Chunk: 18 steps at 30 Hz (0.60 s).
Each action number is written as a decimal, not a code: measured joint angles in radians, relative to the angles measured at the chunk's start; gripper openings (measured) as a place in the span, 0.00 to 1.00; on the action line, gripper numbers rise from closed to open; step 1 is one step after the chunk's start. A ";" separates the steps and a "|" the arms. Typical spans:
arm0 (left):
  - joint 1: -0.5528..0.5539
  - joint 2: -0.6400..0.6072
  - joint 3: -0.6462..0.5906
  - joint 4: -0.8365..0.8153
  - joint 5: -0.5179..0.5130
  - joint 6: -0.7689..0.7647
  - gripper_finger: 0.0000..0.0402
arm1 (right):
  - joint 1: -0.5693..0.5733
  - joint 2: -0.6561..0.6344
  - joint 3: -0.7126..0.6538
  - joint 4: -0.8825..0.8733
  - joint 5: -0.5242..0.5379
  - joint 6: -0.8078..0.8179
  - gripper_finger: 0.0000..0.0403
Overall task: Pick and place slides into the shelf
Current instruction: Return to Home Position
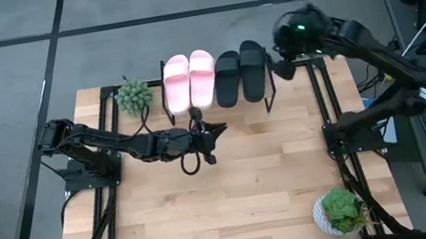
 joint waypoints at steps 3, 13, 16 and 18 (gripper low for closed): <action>0.016 -0.008 0.001 -0.032 0.004 -0.001 0.03 | 0.049 -0.093 -0.031 0.008 -0.008 0.042 0.01; 0.025 -0.099 0.001 -0.184 0.004 -0.080 0.00 | 0.262 -0.419 -0.521 0.301 -0.003 0.157 0.00; 0.029 -0.160 0.001 -0.228 0.000 -0.103 0.00 | 0.323 -0.481 -0.665 0.469 0.002 0.154 0.00; 0.040 -0.207 0.001 -0.274 0.001 -0.133 0.00 | 0.358 -0.500 -0.730 0.547 0.002 0.154 0.00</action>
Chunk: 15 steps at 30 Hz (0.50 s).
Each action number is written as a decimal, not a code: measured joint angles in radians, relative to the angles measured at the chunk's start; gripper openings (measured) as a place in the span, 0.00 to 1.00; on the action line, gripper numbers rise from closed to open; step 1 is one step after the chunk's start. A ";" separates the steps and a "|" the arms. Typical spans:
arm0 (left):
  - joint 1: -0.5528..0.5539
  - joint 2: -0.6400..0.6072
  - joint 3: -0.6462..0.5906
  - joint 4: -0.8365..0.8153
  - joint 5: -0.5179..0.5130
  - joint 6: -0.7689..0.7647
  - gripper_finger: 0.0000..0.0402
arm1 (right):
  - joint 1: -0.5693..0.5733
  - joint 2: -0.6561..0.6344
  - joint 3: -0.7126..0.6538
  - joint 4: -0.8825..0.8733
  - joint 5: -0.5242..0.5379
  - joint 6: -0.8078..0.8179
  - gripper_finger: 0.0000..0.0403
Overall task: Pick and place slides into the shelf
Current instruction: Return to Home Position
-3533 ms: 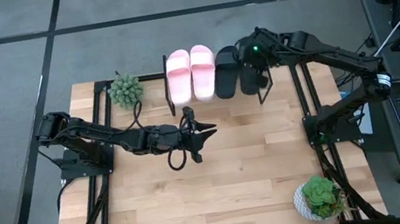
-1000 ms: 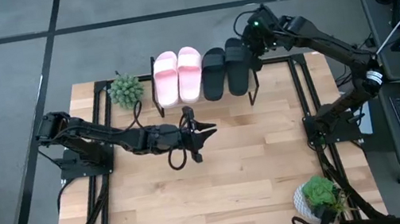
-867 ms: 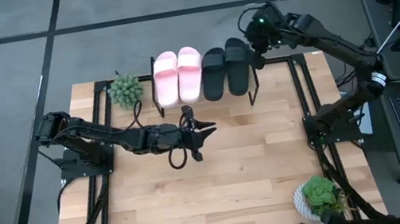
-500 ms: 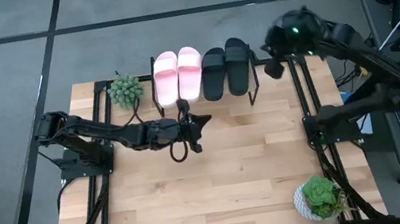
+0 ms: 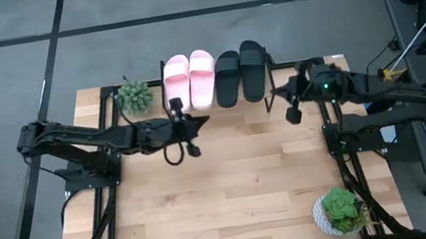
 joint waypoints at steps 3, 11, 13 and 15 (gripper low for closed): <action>0.026 -0.056 -0.001 -0.073 0.030 -0.056 0.00 | 0.051 -0.007 -0.059 0.061 0.018 0.002 0.00; 0.076 -0.167 -0.053 -0.124 0.112 -0.160 0.00 | 0.231 0.020 -0.075 0.059 0.100 0.037 0.00; 0.081 -0.206 -0.101 -0.108 0.111 -0.194 0.00 | 0.279 0.024 -0.075 0.072 0.100 0.064 0.00; 0.086 -0.256 -0.182 -0.049 0.108 -0.219 0.00 | 0.324 0.026 -0.104 0.143 0.101 0.072 0.00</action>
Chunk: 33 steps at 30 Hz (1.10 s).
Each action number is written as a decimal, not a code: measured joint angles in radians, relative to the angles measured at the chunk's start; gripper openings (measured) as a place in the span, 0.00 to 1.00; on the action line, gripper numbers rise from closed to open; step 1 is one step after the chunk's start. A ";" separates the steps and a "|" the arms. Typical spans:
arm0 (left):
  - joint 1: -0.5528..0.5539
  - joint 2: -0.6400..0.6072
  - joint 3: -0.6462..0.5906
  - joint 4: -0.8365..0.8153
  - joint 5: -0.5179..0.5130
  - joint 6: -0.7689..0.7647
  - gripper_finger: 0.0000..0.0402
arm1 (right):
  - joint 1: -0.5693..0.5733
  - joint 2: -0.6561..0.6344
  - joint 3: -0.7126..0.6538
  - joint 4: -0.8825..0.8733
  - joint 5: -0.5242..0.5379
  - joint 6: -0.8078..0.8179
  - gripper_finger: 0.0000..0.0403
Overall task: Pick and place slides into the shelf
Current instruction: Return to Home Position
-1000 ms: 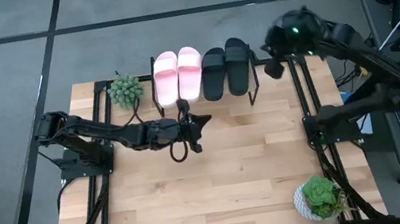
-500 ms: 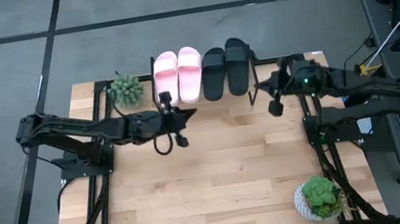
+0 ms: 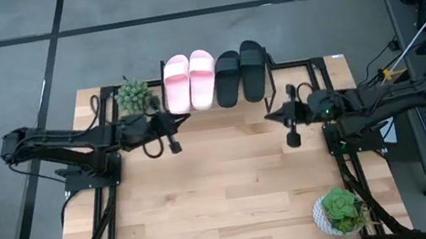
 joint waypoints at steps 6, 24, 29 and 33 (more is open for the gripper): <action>0.001 -0.173 -0.282 0.271 0.082 -0.036 0.00 | 0.085 0.002 -0.178 0.288 -0.001 -0.019 0.00; 0.347 -0.588 -0.625 0.330 0.526 -0.190 0.00 | 0.114 0.003 -0.268 0.483 -0.039 -0.026 0.01; 0.401 -0.608 -0.650 0.310 0.578 -0.202 0.00 | 0.082 -0.013 -0.268 0.484 -0.123 -0.052 0.01; 0.401 -0.606 -0.711 0.357 0.545 -0.219 0.00 | 0.019 -0.039 -0.268 0.481 -0.173 -0.052 0.01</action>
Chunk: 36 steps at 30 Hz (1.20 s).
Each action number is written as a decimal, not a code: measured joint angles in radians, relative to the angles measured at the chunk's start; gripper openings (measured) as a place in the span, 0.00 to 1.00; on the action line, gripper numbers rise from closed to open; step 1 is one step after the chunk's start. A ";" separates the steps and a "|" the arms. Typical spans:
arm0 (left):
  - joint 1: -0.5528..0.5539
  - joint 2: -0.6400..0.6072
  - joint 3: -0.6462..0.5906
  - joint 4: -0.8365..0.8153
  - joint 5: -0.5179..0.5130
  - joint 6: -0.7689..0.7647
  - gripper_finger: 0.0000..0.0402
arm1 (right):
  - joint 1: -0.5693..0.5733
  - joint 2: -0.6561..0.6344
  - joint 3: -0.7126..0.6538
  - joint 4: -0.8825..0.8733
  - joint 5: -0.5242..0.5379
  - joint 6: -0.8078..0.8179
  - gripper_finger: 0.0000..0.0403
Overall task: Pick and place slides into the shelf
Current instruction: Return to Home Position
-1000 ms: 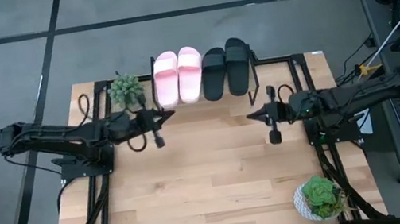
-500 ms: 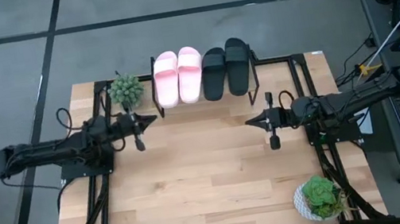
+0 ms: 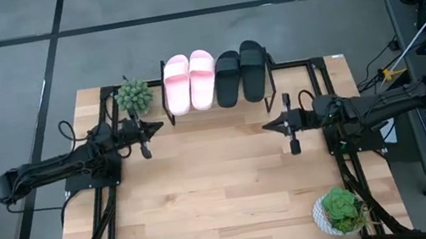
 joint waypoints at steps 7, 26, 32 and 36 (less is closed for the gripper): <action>-0.019 -0.001 -0.034 0.096 -0.035 0.040 0.00 | -0.081 -0.013 0.000 -0.006 -0.039 -0.002 0.01; -0.019 -0.158 -0.033 -0.101 -0.040 0.022 0.00 | -0.103 -0.009 0.000 -0.009 -0.136 0.002 0.01; -0.019 -0.313 -0.033 -0.285 -0.043 0.002 0.00 | -0.103 -0.009 0.000 -0.009 -0.136 0.009 0.01; -0.019 -0.401 -0.032 -0.325 -0.045 0.017 0.00 | -0.103 -0.009 0.000 -0.010 -0.136 0.031 0.01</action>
